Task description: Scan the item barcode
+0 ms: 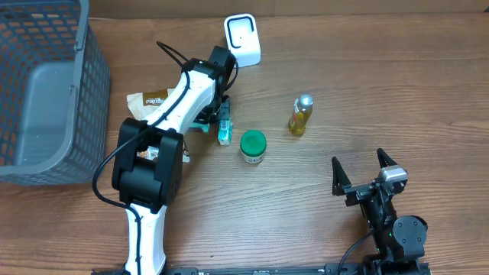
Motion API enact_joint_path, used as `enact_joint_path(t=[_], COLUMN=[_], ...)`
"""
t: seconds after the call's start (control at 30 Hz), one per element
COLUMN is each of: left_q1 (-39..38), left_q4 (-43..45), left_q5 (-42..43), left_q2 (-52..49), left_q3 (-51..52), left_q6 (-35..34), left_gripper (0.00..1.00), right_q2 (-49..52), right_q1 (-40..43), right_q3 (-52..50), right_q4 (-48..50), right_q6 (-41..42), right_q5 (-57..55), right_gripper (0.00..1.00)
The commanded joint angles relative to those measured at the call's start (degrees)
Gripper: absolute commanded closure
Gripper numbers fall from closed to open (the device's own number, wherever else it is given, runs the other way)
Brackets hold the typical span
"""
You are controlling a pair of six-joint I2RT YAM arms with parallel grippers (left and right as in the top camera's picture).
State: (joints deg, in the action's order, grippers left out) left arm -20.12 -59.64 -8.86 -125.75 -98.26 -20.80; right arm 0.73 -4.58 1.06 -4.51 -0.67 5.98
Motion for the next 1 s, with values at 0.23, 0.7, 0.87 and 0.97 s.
enact_joint_path(t=[0.23,0.7,0.87,0.97], left_q1=[1.60,5.27,4.94,4.94], left_q4=[-11.63,-3.87,-1.09,-0.98], left_q5=[-0.72,-0.52,-0.04,0.33], left_q2=[-0.33,-0.72,-1.42,-2.75], left_q3=[-15.15,-10.47,-5.95,-4.33], left_q6=[2.16,2.89,3.06,3.08], left_gripper=[0.96,0.94,0.93,0.92], right_q2=[-0.57,-0.57,-0.57,-0.57], right_q1=[0.11,0.11,0.11,0.11], right_q3=[-0.61,-0.61,-0.61,-0.61], right_q4=[0.24,0.24,0.24,0.24], right_q6=[-0.24,-0.26,-0.26,-0.26], right_q5=[-0.07,-0.07,-0.07,-0.07], right_gripper=[0.00,0.00,0.00,0.00])
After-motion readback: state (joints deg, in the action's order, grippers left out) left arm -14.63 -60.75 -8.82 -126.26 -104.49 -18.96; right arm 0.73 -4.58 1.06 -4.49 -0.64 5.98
